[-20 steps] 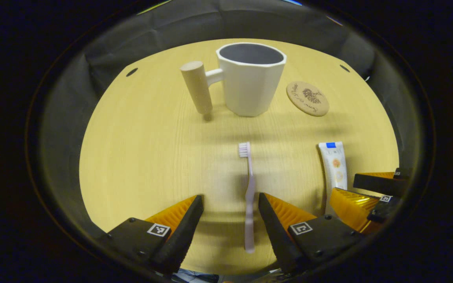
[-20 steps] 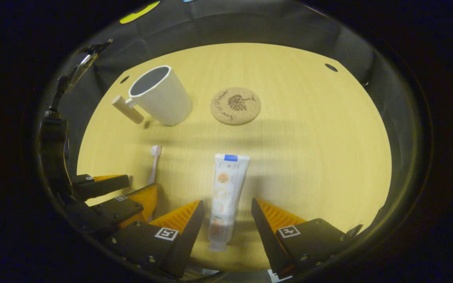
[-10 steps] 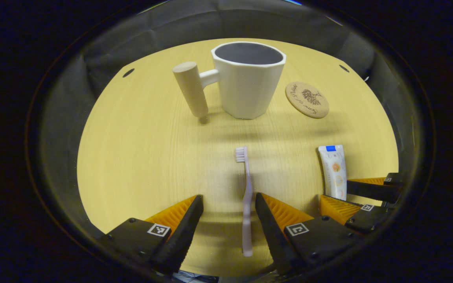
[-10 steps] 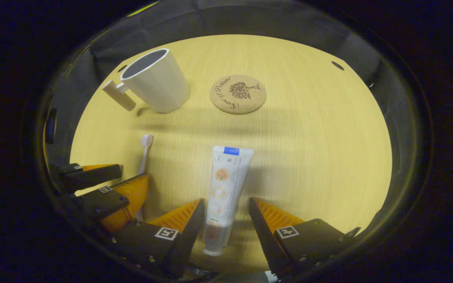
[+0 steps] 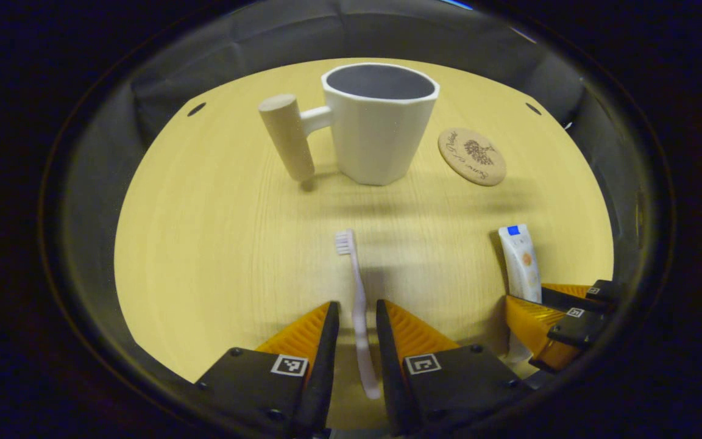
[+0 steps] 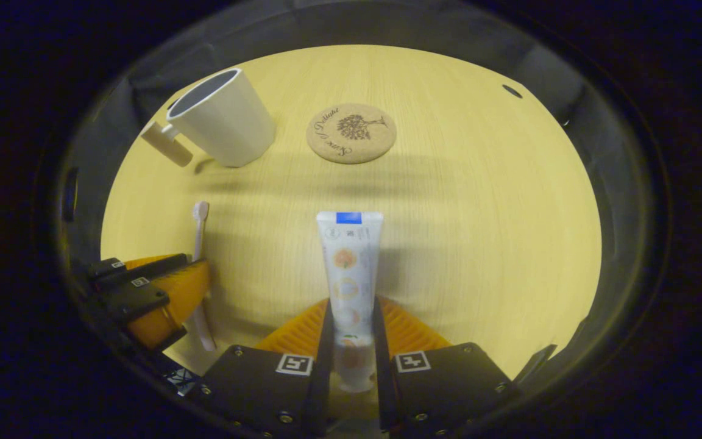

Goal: Put the toothbrush and toothpaste on the desktop into the cup, then pick up the cup and place it on the coaster on the desktop.

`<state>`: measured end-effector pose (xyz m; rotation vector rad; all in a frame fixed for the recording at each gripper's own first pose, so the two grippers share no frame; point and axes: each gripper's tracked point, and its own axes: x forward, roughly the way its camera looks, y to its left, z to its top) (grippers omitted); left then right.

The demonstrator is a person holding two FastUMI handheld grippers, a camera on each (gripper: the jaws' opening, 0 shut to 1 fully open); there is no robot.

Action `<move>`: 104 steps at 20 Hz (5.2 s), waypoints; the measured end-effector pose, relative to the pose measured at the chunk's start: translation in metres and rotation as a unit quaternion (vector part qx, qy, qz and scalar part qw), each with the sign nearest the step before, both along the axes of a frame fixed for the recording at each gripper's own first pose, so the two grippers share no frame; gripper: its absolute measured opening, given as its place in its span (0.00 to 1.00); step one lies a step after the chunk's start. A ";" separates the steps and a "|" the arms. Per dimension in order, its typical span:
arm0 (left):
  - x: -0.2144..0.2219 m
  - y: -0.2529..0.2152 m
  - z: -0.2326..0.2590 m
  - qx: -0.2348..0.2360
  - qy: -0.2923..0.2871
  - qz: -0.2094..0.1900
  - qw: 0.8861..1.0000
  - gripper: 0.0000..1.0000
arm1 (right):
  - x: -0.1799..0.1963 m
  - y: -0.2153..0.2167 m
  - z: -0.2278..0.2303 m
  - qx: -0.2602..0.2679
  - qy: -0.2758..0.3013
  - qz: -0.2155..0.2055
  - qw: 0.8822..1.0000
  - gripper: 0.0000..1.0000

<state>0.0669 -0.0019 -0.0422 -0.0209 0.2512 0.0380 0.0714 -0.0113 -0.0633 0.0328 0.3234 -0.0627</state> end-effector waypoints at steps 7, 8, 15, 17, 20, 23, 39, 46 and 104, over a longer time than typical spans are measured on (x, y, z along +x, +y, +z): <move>0.003 0.000 0.001 0.005 0.005 0.016 1.000 0.13 | -0.001 0.000 0.000 0.029 0.005 0.017 0.999 0.21; 0.004 -0.002 0.002 0.005 0.005 0.015 1.000 0.13 | -0.001 0.001 -0.001 0.031 0.003 0.019 0.999 0.21; 0.005 -0.010 0.006 -0.013 -0.024 -0.015 1.000 0.07 | -0.001 0.003 -0.003 0.054 0.000 0.033 0.998 0.21; -0.003 -0.020 0.006 -0.030 -0.033 -0.033 0.998 0.07 | -0.001 0.004 -0.006 0.070 0.000 0.038 0.997 0.21; -0.020 -0.033 0.019 -0.044 -0.068 -0.060 0.995 0.07 | -0.008 -0.003 -0.011 0.078 -0.003 0.036 0.996 0.20; -0.040 -0.036 0.051 -0.051 -0.117 -0.068 0.990 0.07 | -0.012 -0.006 -0.013 0.087 -0.005 0.034 0.996 0.20; -0.091 -0.018 0.280 -0.028 -0.357 -0.072 0.931 0.07 | -0.011 -0.006 -0.009 0.113 -0.003 0.049 0.992 0.20; -0.055 -0.015 0.310 -0.012 -0.386 -0.058 0.921 0.06 | -0.009 -0.005 -0.006 0.119 -0.002 0.056 0.991 0.20; -0.102 0.111 0.162 -0.026 -0.360 0.018 0.932 0.41 | 0.009 0.120 0.288 0.108 -0.319 0.121 0.934 0.19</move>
